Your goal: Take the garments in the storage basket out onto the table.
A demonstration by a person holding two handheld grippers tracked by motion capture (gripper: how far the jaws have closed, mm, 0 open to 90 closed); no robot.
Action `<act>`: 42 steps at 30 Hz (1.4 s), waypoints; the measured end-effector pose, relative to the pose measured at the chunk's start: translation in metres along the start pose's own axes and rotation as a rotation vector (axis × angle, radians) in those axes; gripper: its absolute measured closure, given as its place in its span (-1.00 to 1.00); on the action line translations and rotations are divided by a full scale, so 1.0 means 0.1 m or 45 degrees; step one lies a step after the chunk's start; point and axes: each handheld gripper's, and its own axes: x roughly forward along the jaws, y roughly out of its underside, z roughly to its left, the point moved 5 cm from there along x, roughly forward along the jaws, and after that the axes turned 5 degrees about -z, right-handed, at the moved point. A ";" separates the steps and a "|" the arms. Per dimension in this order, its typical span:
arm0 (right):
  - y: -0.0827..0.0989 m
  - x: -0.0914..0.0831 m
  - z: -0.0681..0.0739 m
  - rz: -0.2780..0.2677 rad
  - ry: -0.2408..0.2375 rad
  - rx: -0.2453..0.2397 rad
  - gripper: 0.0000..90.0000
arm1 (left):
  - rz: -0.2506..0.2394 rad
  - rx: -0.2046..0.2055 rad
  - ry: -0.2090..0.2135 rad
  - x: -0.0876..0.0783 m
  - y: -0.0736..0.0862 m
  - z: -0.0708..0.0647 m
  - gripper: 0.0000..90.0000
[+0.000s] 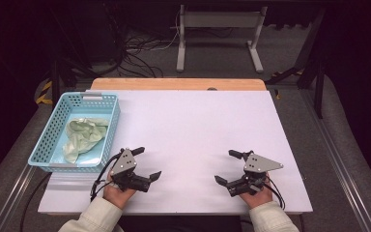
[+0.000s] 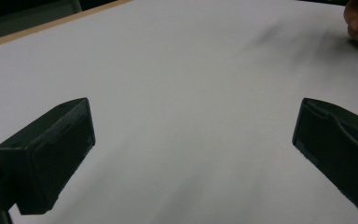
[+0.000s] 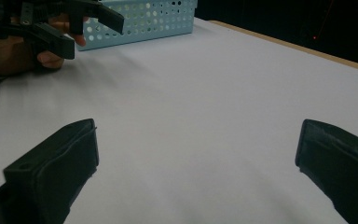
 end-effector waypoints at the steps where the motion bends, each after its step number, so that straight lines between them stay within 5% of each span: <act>1: 0.00 0.00 0.00 0.001 -0.001 0.001 -1.00 | 0.001 -0.003 0.001 0.00 0.00 0.00 -1.00; 17: 0.01 0.01 0.00 0.007 0.000 0.005 -1.00 | 0.005 0.021 0.039 -0.02 -0.05 -0.04 -0.99; 32: 0.01 0.01 -0.01 0.010 0.001 0.007 -1.00 | 0.057 0.123 0.116 -0.01 -0.32 -0.23 -0.99; 42: 0.01 0.01 -0.01 0.006 -0.002 0.009 -1.00 | 0.064 0.131 0.153 0.00 -0.46 -0.30 -0.99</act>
